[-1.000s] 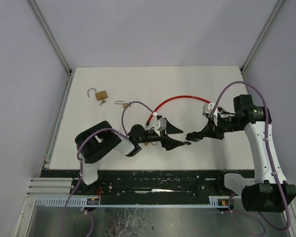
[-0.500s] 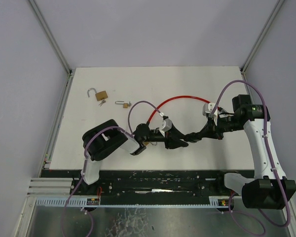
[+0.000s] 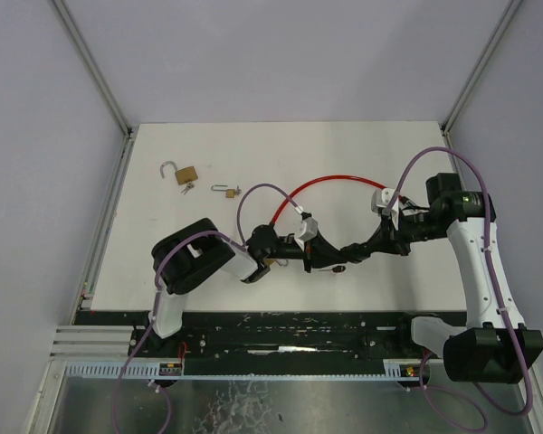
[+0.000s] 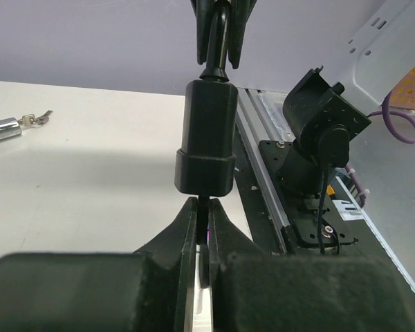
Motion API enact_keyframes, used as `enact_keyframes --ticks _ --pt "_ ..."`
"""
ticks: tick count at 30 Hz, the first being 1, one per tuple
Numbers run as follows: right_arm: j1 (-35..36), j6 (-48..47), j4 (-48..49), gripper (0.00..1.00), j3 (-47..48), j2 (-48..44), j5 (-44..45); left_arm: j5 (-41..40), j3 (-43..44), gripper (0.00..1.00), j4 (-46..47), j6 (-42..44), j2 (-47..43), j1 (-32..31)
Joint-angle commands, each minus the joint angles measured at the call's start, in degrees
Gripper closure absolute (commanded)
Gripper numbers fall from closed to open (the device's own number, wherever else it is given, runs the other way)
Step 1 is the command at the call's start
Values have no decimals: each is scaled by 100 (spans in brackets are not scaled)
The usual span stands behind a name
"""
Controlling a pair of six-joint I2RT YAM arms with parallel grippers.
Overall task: Lock with the key
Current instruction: Lock the lock, then place the key at the center of the board.
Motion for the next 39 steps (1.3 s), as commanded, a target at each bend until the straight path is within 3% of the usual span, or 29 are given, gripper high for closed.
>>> enact_keyframes --ticks 1,5,12,14,17,20,25,28,29,32,39 --pt "-159 91 179 100 497 -207 -127 -357 -180 100 342 -141 -81 165" --pt "-438 -443 -555 100 1148 104 -205 -631 -429 100 575 -186 -203 275" --pt "-529 118 -250 100 1453 193 -117 -1408 -798 100 599 -108 -543 281" --pt "-571 823 575 100 1127 8 -212 -1917 -1044 100 600 -193 -840 273" --pt "-752 2628 2429 100 207 -594 -396 -2770 -1469 100 587 -691 -1329 345" --pt "-850 3910 3730 100 -536 -986 -439 -4157 -1881 100 335 -1939 -1908 421" --pt "-866 4369 4171 100 -839 -987 -554 -4918 -1917 100 -2179 -3992 -2941 1041" --pt "-863 4418 4269 100 -938 -958 -490 -5718 -1512 100 -4390 -4892 -3569 1299" --pt "-867 4437 4296 100 -976 -964 -479 -6057 -1273 100 -5211 -4992 -3739 1335" --pt "-868 4536 4415 99 -1045 -992 -443 -6602 -483 97 -6417 -4792 -3776 1493" --pt "-867 4580 4513 98 -1125 -1077 -370 -5801 1715 99 -7506 -4249 -2228 2301"
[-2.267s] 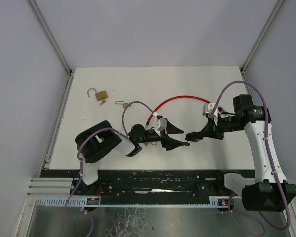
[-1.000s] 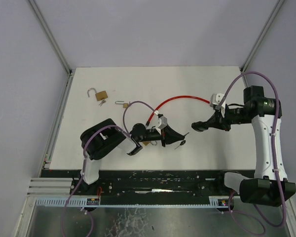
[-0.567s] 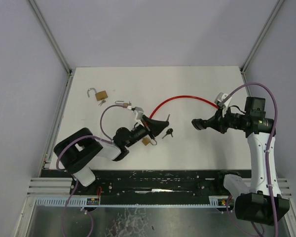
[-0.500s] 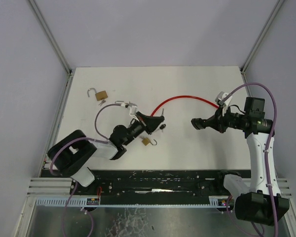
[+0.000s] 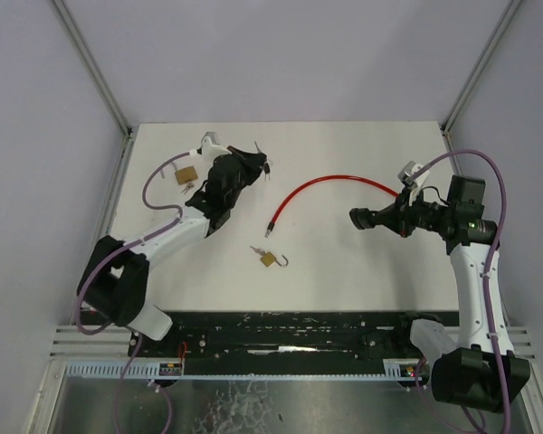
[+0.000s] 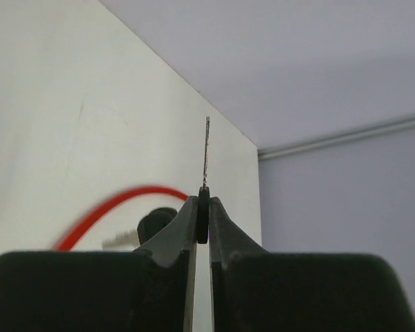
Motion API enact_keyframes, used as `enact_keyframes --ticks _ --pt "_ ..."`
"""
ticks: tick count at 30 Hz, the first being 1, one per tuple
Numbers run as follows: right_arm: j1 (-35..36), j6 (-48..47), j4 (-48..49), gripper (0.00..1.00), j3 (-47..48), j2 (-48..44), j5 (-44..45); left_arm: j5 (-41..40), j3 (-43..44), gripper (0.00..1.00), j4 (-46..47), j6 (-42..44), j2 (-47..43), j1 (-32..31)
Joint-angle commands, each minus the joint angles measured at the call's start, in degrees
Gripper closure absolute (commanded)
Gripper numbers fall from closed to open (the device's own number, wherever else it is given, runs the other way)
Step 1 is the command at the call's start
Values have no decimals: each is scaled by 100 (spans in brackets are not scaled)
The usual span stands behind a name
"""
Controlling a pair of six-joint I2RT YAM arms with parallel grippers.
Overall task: Lock with the key
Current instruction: Place the key at the center of the board.
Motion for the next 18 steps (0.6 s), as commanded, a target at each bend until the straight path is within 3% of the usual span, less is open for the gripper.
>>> enact_keyframes --ticks 1,9,18 --pt "-18 214 552 98 37 -189 -314 62 1103 99 -1286 270 1092 325" --pt "-11 243 631 97 -32 -125 -328 234 3298 95 -2338 862 2953 538" --pt "-18 225 673 97 -95 -99 -287 570 4548 89 -3153 856 4104 659"
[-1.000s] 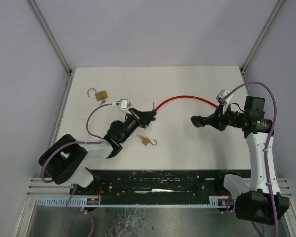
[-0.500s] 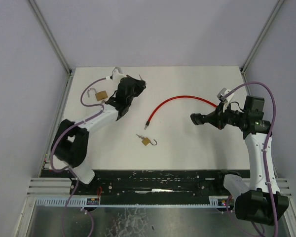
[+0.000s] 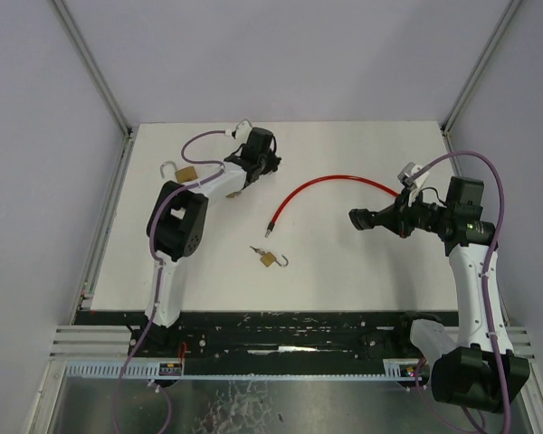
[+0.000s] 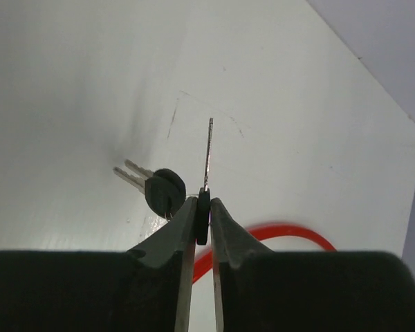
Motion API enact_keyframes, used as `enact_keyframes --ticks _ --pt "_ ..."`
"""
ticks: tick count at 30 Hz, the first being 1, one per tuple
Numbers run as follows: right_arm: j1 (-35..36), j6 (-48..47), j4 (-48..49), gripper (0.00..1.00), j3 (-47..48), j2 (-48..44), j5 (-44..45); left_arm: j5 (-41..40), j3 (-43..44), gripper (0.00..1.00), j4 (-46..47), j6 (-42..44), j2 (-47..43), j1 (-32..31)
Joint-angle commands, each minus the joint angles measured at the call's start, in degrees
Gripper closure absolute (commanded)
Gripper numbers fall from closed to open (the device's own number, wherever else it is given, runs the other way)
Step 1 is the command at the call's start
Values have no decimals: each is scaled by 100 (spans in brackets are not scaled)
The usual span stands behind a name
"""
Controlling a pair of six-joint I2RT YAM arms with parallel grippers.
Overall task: Lock with the key
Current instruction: Place the key at the center of the board.
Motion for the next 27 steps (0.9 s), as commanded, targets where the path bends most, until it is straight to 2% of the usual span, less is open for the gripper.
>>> enact_keyframes --ticks 1,7,10,12,14,17,21,22,24,27 --pt "-18 83 426 97 61 -81 -286 90 523 86 -545 126 252 55" --pt "-18 58 427 97 46 -84 -309 -122 310 59 -376 168 38 55" --pt "-17 46 419 97 40 -90 -316 -115 -57 56 -30 266 -255 56" --pt "-15 22 400 97 40 -82 -366 227 -485 54 536 505 -542 60" --pt "-16 -4 381 97 40 -73 -438 982 -1044 50 1422 853 -865 63" --pt "-18 -72 310 96 40 -54 -567 2820 -2068 43 3405 1258 -1364 70" --pt "-17 -159 249 96 42 -5 -645 4733 -2990 40 6310 944 -1673 6" --pt "-18 -170 239 96 48 10 -643 5032 -3177 40 7186 848 -1731 -27" --pt "-16 -177 227 96 49 20 -643 5340 -3600 37 8342 891 -1896 -155" --pt "-18 -173 205 97 62 49 -721 5333 -4451 23 9352 1851 -2297 -513"
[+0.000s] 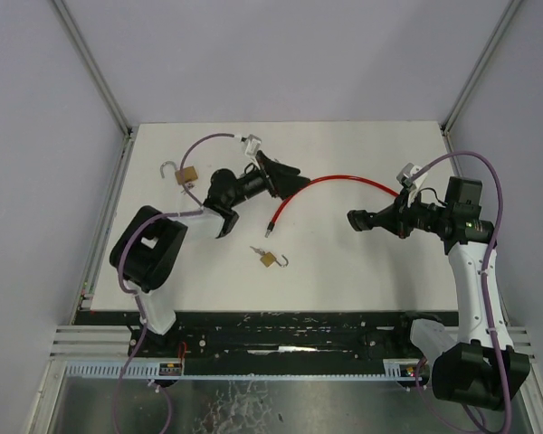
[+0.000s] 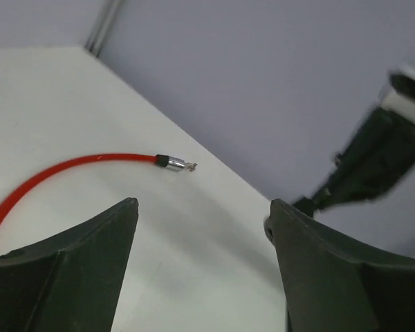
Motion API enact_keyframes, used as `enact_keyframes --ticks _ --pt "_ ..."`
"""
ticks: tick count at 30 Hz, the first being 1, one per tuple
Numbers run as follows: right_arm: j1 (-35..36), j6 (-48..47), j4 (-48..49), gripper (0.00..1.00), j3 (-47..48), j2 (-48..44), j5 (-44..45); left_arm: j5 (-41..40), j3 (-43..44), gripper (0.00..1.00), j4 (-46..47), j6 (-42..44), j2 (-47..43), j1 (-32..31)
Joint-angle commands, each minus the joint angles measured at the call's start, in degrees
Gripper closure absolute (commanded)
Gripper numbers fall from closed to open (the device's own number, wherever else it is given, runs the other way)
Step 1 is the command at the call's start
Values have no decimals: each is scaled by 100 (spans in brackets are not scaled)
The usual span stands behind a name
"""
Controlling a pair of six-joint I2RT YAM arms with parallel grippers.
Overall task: Lock with the key
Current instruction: Place the key at the center of the board, then place the lock at the center of the board.
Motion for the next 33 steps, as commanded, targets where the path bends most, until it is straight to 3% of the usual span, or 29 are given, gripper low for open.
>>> enact_keyframes --ticks 1,6,12,14,23,30,33 --pt "-15 -58 193 97 124 -13 -582 966 -1100 19 3204 1798 -701 -593" --pt "-15 -53 154 97 141 56 -694 472 -1837 3 2488 5203 -1254 -1625" --pt "-18 -37 142 97 128 95 -774 -537 -1762 0 1057 7924 -1215 -2604" --pt "-17 -40 142 97 120 108 -802 -887 -1683 0 859 8427 -1079 -2817" --pt "-18 45 208 96 78 147 -861 -1452 -1118 0 493 8543 -455 -3182" --pt "-13 126 263 95 25 189 -967 -2838 -605 0 611 8518 179 -3469" --pt "-18 153 285 94 16 216 -1034 -3049 -420 1 534 8466 304 -3479"
